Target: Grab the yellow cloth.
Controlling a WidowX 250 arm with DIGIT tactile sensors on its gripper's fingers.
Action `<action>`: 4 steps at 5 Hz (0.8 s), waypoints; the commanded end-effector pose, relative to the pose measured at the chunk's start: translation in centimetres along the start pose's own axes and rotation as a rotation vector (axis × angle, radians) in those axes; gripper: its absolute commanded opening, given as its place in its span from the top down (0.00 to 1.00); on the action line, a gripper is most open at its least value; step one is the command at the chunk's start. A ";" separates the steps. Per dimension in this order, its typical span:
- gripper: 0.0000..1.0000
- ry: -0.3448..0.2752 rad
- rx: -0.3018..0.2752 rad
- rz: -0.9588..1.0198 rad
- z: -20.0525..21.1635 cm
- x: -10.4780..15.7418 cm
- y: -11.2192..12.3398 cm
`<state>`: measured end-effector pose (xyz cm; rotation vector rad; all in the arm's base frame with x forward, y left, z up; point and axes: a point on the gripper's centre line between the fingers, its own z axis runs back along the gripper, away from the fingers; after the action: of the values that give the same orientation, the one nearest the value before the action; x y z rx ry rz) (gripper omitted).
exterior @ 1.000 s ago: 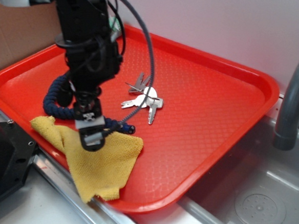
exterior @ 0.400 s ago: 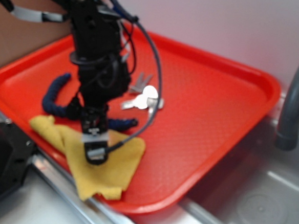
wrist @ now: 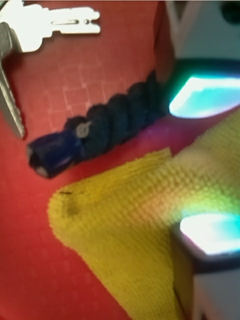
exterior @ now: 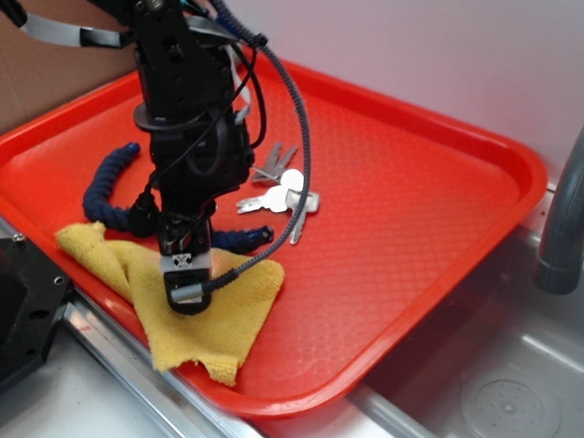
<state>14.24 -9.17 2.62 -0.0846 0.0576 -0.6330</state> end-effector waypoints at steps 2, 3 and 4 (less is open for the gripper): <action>1.00 -0.096 0.058 0.024 4.1 -2.2 -1.4; 0.99 -0.062 0.070 0.060 4.1 -2.1 -0.8; 0.00 -0.022 0.070 0.037 2.0 -2.2 0.4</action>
<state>12.84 -7.30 4.44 -0.0182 0.0350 -0.5974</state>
